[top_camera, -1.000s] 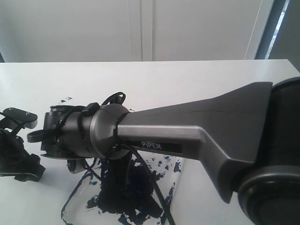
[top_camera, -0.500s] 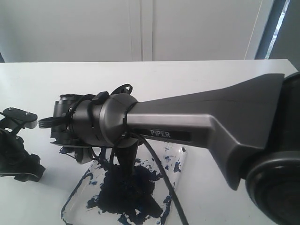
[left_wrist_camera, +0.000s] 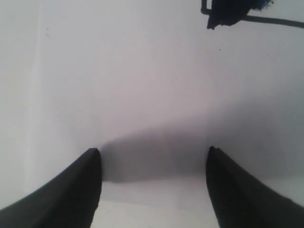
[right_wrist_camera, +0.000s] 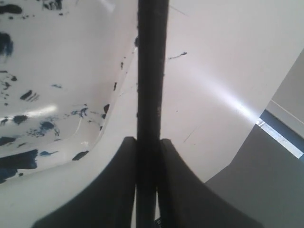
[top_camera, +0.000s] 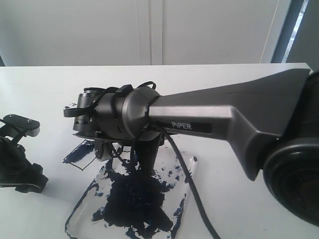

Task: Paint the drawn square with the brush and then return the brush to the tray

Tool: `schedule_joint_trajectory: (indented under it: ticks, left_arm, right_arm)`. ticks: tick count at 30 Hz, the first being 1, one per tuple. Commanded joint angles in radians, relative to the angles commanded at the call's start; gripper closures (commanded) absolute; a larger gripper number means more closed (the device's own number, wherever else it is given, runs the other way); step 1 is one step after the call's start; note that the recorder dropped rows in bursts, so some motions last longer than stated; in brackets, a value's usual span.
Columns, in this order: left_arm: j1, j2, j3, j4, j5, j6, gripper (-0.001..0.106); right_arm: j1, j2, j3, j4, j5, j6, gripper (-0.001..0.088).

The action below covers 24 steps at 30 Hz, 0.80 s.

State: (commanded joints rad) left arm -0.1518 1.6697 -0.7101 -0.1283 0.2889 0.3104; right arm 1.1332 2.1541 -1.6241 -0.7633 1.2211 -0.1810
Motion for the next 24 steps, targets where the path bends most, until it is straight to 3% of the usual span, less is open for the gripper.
schedule_joint_trajectory:
  ticks: [18, 24]
  left_arm:
    - [0.000, 0.000, 0.000, 0.000, -0.007, 0.000, 0.038]
    - [0.000, 0.000, 0.000, 0.000, -0.005, -0.002, 0.038]
  right_arm:
    - [0.034, -0.055, 0.099, 0.051, 0.000, -0.023, 0.0868]
    - [0.034, -0.057, 0.101, -0.024, 0.000, 0.001, 0.0868]
